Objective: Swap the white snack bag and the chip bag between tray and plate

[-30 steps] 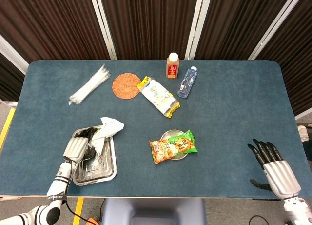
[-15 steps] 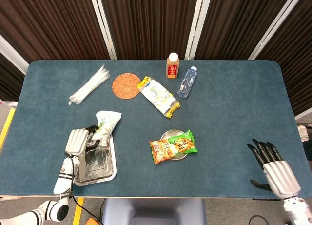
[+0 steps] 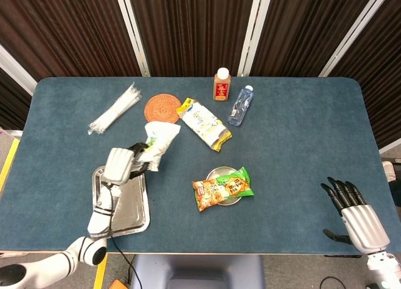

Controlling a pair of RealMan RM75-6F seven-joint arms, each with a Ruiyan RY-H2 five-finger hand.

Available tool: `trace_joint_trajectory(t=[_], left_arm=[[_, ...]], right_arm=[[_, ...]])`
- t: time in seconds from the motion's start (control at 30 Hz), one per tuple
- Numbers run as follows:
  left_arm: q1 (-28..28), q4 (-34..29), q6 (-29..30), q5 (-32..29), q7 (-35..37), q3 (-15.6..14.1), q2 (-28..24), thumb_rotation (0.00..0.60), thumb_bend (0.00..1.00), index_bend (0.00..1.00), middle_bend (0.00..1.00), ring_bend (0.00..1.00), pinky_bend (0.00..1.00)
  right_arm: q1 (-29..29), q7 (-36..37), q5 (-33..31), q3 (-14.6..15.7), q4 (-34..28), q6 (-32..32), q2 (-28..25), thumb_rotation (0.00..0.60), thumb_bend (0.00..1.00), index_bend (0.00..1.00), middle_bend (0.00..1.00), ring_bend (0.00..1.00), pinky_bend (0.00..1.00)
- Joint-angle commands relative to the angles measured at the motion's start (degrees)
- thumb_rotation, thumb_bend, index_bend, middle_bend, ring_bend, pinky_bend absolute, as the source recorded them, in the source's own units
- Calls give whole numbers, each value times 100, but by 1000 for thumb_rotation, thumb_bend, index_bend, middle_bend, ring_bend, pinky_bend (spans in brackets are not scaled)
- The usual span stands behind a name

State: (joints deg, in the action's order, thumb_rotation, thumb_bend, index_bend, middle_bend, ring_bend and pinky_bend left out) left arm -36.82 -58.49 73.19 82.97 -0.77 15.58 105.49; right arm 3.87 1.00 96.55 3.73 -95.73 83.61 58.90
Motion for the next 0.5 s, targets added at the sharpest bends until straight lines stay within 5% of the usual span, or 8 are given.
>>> trace_joint_trajectory(t=[0.03,0.17,0.37,0.5], left_arm=[[-424,659,-270,-13,-67,95,545,600,476,743,814,776,873],[-682,1366,-664,-216,-35,118,1021,600,465,660,707,673,753],[-775,1772,-1004,-447,-92,89,1295,600,405,155,187,177,309],[-745,1482,-977,-497,-187,73,1224,600,380,9,12,15,192]], right_arm=[[24,35,-41,-7,18,-52,-11,600,103,0,0,0,0],[53,118,-126,-32,43,-118,-34,600,103,0,0,0,0],[75,196,-254,-82,96,-168,-71,600,103,0,0,0,0],[77,197,-237,-73,86,-171,-72,600,103,0,0,0,0]])
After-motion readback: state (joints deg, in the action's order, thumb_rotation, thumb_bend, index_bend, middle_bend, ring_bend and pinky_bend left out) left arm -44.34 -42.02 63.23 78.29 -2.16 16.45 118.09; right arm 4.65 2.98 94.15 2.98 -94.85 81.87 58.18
